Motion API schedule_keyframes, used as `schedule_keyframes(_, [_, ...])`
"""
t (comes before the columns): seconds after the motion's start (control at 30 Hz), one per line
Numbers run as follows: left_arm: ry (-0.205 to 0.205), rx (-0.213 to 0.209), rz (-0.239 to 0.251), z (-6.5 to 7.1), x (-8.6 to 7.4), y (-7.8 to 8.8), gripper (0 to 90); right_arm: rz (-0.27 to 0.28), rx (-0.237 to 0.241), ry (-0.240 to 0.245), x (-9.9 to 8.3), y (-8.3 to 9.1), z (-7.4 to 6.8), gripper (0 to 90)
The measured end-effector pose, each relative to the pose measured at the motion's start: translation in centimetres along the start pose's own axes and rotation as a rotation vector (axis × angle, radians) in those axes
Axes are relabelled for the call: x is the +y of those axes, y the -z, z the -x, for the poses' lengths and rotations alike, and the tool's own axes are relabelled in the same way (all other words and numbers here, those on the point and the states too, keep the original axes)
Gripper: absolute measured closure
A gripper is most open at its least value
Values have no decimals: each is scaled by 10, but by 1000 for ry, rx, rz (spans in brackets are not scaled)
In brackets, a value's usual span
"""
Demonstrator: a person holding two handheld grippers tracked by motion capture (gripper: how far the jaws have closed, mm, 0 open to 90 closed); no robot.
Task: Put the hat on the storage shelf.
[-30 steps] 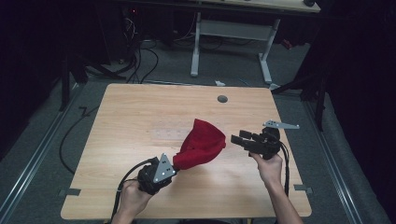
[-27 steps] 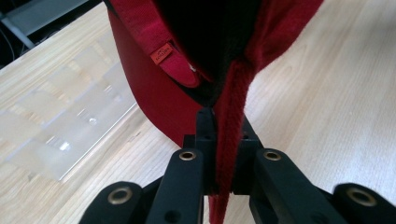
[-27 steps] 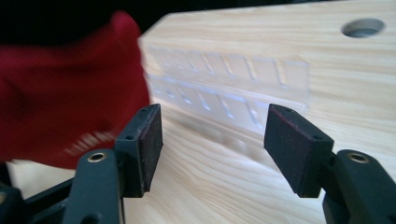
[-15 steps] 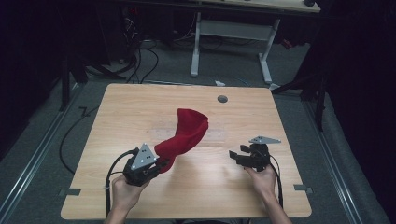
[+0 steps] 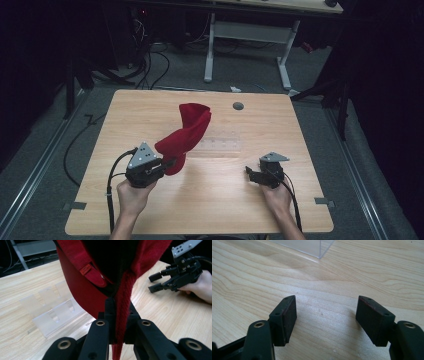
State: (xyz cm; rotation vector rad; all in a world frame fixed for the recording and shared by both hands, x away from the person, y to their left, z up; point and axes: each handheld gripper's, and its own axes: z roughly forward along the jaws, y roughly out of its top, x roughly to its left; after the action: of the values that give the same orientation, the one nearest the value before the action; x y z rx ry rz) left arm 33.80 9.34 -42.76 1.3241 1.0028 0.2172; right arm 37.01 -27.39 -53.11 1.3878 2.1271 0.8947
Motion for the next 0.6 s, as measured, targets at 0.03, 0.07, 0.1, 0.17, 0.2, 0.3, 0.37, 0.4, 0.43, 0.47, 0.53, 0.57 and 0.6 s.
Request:
schedule_keyframes(0.03, [9, 2, 3, -2, 2, 0, 850, 0, -2, 0, 0, 0, 0, 331])
schedule_keyframes(0.07, [9, 2, 3, -2, 2, 0, 850, -1, -2, 0, 0, 0, 0, 330])
schedule_keyframes(0.1, [11, 3, 1, -3, 3, 0, 850, -1, -2, 0, 0, 0, 0, 330])
schedule_keyframes(0.17, [21, 2, 5, -5, 6, -1, 850, -1, -2, -1, 0, 0, 0, 328])
schedule_keyframes(0.2, [28, 0, 8, -6, 7, -1, 850, -1, -2, -1, 0, 0, 0, 328])
schedule_keyframes(0.3, [38, -1, 12, -9, 12, -3, 850, -1, 0, 1, 0, 0, 0, 321])
schedule_keyframes(0.37, [52, -3, 23, -12, 17, -4, 850, -3, -1, -1, 0, 0, -1, 321])
schedule_keyframes(0.4, [52, -3, 23, -12, 17, -4, 850, -3, -1, -1, 0, 0, -1, 321])
schedule_keyframes(0.43, [58, -2, 32, -12, 19, -4, 850, -3, 0, -1, 0, 0, -1, 320])
schedule_keyframes(0.47, [62, 1, 38, -13, 21, -4, 850, -2, 0, 1, 0, 0, 0, 320])
schedule_keyframes(0.53, [85, -1, 52, -16, 25, -4, 850, -3, 0, 1, -1, 0, 0, 319])
schedule_keyframes(0.57, [108, -12, 57, -18, 28, -3, 850, -3, 0, 1, -1, 0, 0, 318])
schedule_keyframes(0.6, [150, -33, 75, -22, 34, -2, 849, -3, 1, 2, -1, 0, 0, 315])
